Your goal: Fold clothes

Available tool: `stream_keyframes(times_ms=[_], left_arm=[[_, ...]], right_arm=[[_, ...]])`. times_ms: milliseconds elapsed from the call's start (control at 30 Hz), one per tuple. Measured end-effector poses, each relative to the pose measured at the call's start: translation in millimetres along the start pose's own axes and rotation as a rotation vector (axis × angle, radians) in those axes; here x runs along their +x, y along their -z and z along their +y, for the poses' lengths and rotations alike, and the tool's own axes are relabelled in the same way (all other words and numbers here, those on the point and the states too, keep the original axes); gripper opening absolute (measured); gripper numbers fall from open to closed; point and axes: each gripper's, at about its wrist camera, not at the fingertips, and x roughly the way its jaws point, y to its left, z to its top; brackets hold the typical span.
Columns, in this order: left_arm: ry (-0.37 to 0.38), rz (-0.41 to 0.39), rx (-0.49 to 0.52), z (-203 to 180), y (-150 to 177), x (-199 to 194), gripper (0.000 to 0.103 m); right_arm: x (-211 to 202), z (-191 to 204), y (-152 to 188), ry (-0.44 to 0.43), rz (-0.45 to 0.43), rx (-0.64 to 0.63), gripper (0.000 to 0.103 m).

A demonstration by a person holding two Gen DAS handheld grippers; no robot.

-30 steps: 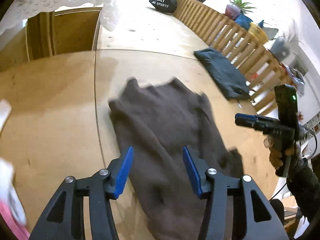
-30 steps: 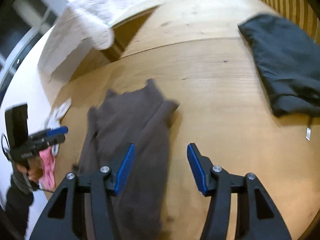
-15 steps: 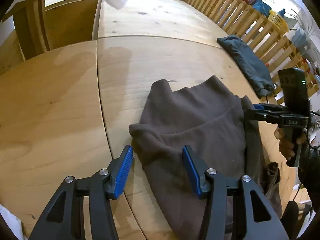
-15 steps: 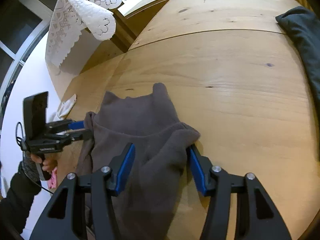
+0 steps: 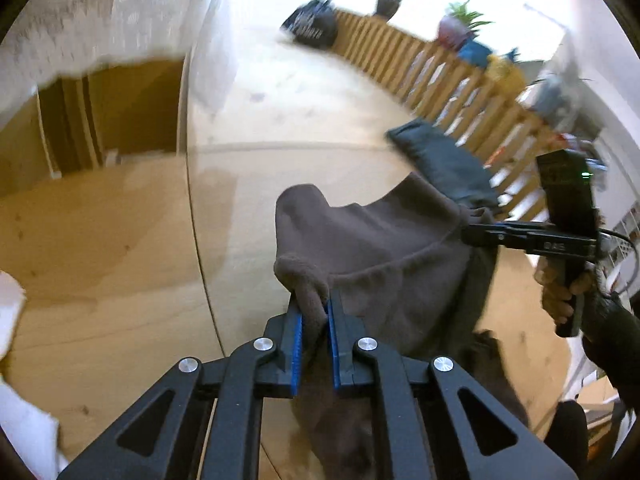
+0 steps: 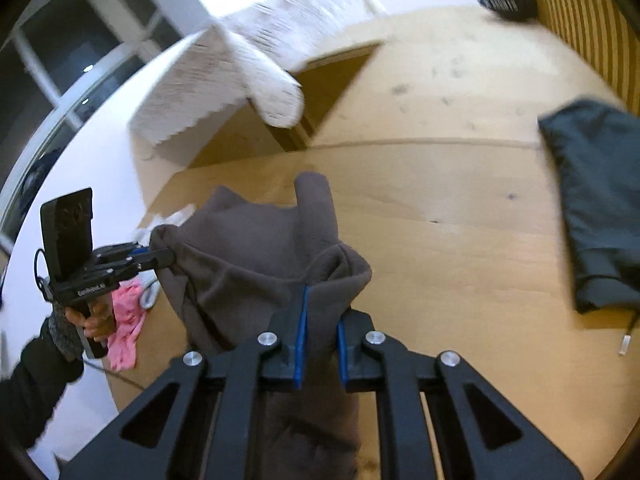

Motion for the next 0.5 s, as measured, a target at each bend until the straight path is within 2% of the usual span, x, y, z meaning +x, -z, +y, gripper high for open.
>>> stream_keyframes(times_ms=[67, 133, 233, 267, 300, 333, 400, 433, 500], left_arm=[[0.007, -0.048, 0.065, -22.6, 17.6, -28.7, 0.009], [0.009, -0.083, 0.128, -44.6, 40.2, -56.2, 0.009], [0.045, -0.067, 0.216, -76.2, 94.8, -78.8, 0.011], [0.046, -0.041, 0.238, -83.9, 115.9, -80.9, 0.013], [0.052, 0.007, 0.249, -89.3, 139.2, -78.9, 0.018], [0.057, 0.071, 0.251, -92.5, 164.0, -74.2, 0.021], [0.054, 0.195, 0.227, -92.1, 204.2, -65.4, 0.021], [0.050, 0.233, 0.214, -90.7, 218.4, -64.7, 0.020], [0.045, 0.247, 0.193, -86.9, 229.5, -73.3, 0.020]], right_arm=[[-29.0, 25.8, 20.0, 0.041, -0.037, -0.094, 0.012], [-53.4, 42.7, 51.1, 0.038, -0.060, -0.124, 0.012], [-76.2, 60.4, 111.9, 0.049, -0.060, -0.164, 0.015], [-75.3, 63.7, 139.4, 0.055, -0.021, -0.171, 0.017], [-70.5, 63.7, 167.5, 0.070, 0.038, -0.162, 0.024], [-66.7, 61.0, 187.0, 0.078, 0.097, -0.135, 0.027], [-62.9, 55.6, 219.3, 0.092, 0.200, -0.085, 0.028], [-68.5, 53.3, 229.8, 0.103, 0.225, -0.065, 0.028], [-87.6, 51.7, 230.4, 0.103, 0.183, -0.038, 0.030]])
